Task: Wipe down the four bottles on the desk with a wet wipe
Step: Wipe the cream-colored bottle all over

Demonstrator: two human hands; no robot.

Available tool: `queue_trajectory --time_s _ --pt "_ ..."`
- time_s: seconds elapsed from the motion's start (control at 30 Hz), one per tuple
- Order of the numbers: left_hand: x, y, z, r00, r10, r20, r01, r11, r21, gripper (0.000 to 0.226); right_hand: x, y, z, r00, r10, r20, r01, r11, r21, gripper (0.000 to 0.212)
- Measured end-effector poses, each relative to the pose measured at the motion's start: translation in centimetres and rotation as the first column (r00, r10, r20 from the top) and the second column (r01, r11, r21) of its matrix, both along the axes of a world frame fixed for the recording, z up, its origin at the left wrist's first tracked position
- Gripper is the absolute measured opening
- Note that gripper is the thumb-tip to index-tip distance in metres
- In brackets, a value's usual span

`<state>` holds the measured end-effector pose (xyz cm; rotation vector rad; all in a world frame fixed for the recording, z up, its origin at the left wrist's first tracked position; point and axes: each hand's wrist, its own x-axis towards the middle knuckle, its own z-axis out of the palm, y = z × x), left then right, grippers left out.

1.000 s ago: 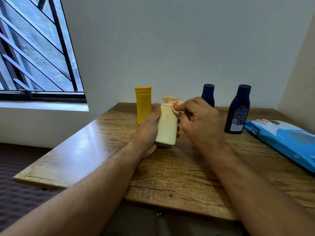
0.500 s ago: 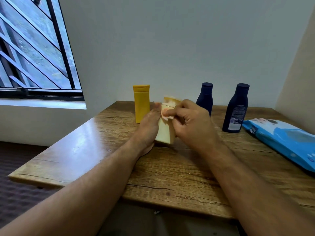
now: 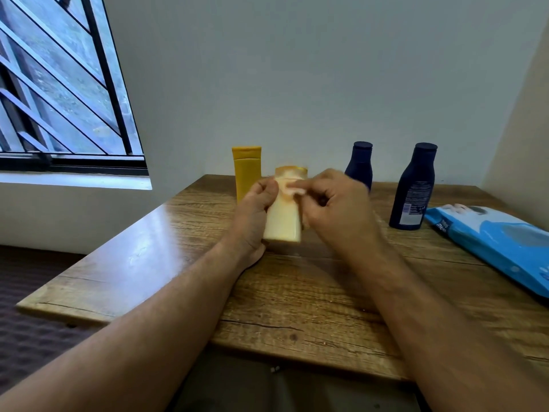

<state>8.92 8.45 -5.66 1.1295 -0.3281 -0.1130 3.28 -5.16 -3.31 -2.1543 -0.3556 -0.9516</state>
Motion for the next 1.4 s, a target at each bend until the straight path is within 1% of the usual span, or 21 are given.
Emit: queue_trajectory --time_s 0.07,0.1,0.17,0.23,0.3,0.33,0.4,0.5,0.57,0.63,0.7,0.77,0.83,0.9,1.0,1.07,1.13,1.2,1.27,1.33,1.4 --pt "0.1 -0.4 -0.1 1.0 0.018 -0.014 -0.017 0.998 0.059 0.034 0.2 -0.1 0.2 0.998 -0.052 0.038 0.048 0.992 0.117 0.024" --pt "0.2 -0.5 -0.2 0.999 0.03 -0.025 -0.029 0.997 0.066 0.033 0.3 -0.1 0.2 0.999 -0.033 0.013 0.031 0.992 0.122 0.023" --pt "0.5 -0.5 -0.1 0.997 0.047 -0.06 -0.046 0.999 0.02 0.031 0.1 0.1 0.0 0.995 0.062 -0.081 -0.059 0.997 0.042 0.021" --pt "0.8 -0.2 -0.1 0.993 0.05 -0.11 -0.055 0.998 -0.043 0.026 -0.4 0.4 -0.1 0.968 0.164 -0.189 -0.172 0.985 -0.024 0.018" --pt "0.8 -0.1 0.1 0.988 0.067 -0.137 -0.074 0.996 -0.051 0.024 -0.7 0.4 0.0 0.936 0.22 -0.275 -0.242 0.969 -0.045 0.016" --pt "0.6 -0.1 0.1 0.99 0.062 -0.124 -0.067 0.997 -0.033 0.023 -0.7 0.3 0.1 0.93 0.228 -0.288 -0.249 0.968 -0.039 0.016" --pt "0.4 -0.3 0.1 0.998 0.008 -0.066 -0.006 1.0 0.031 0.026 -0.6 0.2 0.2 0.956 0.196 -0.218 -0.195 0.98 0.026 0.016" --pt "-0.3 -0.4 0.1 0.998 -0.057 -0.022 0.06 0.988 0.142 0.035 0.0 0.1 0.2 0.998 0.028 -0.06 -0.019 0.987 0.159 0.016" --pt "-0.6 -0.4 0.3 0.995 -0.097 -0.013 0.098 0.985 0.14 0.041 0.2 0.1 0.1 0.999 -0.008 -0.047 0.015 0.988 0.151 0.016" --pt "-0.6 -0.1 0.4 0.992 -0.122 -0.019 0.124 0.988 0.088 0.049 0.0 0.2 0.0 0.99 0.094 -0.108 -0.08 0.989 0.127 0.017" --pt "-0.4 0.2 0.5 0.989 -0.148 -0.019 0.148 0.989 -0.003 0.054 -0.5 0.4 0.2 0.938 0.251 -0.239 -0.227 0.966 0.126 0.016" --pt "-0.2 0.4 0.4 0.989 -0.147 -0.023 0.146 0.988 -0.052 0.052 -0.8 0.4 0.2 0.894 0.297 -0.336 -0.29 0.954 0.071 0.016" --pt "-0.1 0.5 0.3 0.99 -0.138 -0.015 0.137 0.99 -0.042 0.047 -0.8 0.4 0.2 0.874 0.312 -0.373 -0.309 0.949 0.07 0.016" --pt "-0.2 0.4 0.2 0.987 -0.161 0.015 0.16 0.987 0.01 0.05 -0.7 0.3 0.3 0.888 0.337 -0.313 -0.294 0.939 0.177 0.014" --pt "-0.6 0.3 0.2 0.973 -0.228 0.033 0.223 0.967 0.123 0.062 -0.2 0.1 0.4 0.97 0.224 -0.097 -0.185 0.935 0.304 0.014" --pt "-0.7 0.2 0.2 0.966 -0.257 0.04 0.25 0.961 0.119 0.067 -0.1 0.2 0.3 0.984 0.179 -0.02 -0.161 0.925 0.344 0.016" --pt "-0.7 0.2 0.2 0.969 -0.24 0.054 0.235 0.969 0.08 0.062 0.0 0.3 0.1 0.989 0.149 -0.001 -0.141 0.939 0.315 0.018" --pt "-0.6 0.2 0.2 0.975 -0.217 0.053 0.215 0.976 0.045 0.051 0.0 0.4 0.0 0.992 0.125 0.0 -0.121 0.962 0.245 0.017" --pt "-0.6 0.3 0.2 0.976 -0.217 0.032 0.216 0.976 0.026 0.046 0.1 0.4 -0.1 0.991 0.136 -0.003 -0.132 0.971 0.2 0.016" --pt "-0.6 0.3 0.2 0.972 -0.235 0.011 0.234 0.972 0.029 0.057 0.1 0.3 -0.1 0.988 0.151 -0.016 -0.146 0.972 0.184 0.015" --pt "-0.6 0.4 0.2 0.963 -0.267 -0.02 0.268 0.963 0.031 0.078 0.1 0.3 -0.2 0.992 0.127 -0.024 -0.12 0.976 0.183 0.018"
